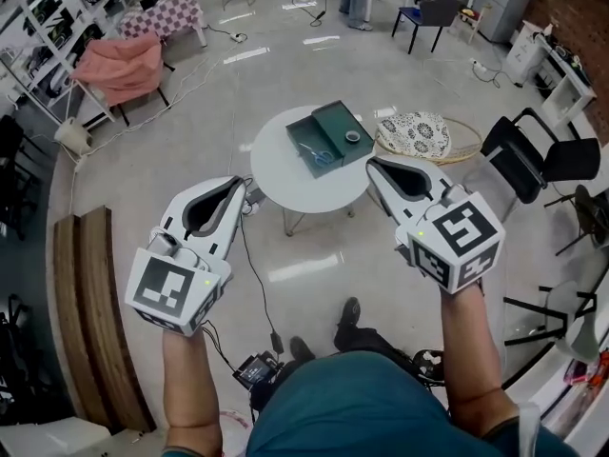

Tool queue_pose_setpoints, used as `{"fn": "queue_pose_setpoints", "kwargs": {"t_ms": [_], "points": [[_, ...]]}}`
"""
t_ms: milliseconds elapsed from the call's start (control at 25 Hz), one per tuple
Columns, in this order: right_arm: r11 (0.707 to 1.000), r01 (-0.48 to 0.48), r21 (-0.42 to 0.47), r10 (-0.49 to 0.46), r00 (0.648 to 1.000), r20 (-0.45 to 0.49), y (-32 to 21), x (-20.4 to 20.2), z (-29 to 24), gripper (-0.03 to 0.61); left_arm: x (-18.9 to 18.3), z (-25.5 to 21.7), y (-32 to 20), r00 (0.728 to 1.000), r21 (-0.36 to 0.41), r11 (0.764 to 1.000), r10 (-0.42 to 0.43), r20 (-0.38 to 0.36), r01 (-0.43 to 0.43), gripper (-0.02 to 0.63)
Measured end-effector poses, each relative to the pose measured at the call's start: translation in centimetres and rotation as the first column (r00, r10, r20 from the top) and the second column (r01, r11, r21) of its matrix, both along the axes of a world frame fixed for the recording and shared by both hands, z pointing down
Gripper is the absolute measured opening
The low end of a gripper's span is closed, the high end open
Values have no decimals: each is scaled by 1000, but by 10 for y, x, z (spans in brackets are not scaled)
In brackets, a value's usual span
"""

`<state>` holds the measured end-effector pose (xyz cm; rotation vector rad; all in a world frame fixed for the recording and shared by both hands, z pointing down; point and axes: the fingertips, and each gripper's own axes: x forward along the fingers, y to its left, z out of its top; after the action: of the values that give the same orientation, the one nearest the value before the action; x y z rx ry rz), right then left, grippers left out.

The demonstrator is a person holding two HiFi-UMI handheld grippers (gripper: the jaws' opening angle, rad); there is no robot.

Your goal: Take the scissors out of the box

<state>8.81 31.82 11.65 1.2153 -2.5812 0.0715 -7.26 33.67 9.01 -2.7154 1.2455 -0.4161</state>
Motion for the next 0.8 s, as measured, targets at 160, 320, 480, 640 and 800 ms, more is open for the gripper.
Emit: {"fn": "queue_pose_setpoints", "kwargs": {"t_ms": [160, 320, 480, 640, 800], "points": [[1000, 28, -9, -28, 1000, -2, -41, 16, 18, 37, 18, 17, -39, 1000, -12, 1000, -29, 5, 29, 20], [998, 59, -11, -59, 998, 2, -71, 32, 38, 37, 37, 39, -66, 998, -26, 998, -61, 21, 62, 20], [996, 89, -9, -88, 996, 17, -89, 59, 43, 37, 68, 40, -81, 997, -12, 997, -75, 30, 76, 20], [996, 92, -6, -91, 995, 42, -112, 88, 45, 37, 100, 39, -103, 995, -6, 997, -83, 52, 83, 20], [996, 81, -22, -80, 995, 59, -133, 120, 39, 37, 134, 26, -130, 995, -13, 997, -73, 74, 74, 20]]}}
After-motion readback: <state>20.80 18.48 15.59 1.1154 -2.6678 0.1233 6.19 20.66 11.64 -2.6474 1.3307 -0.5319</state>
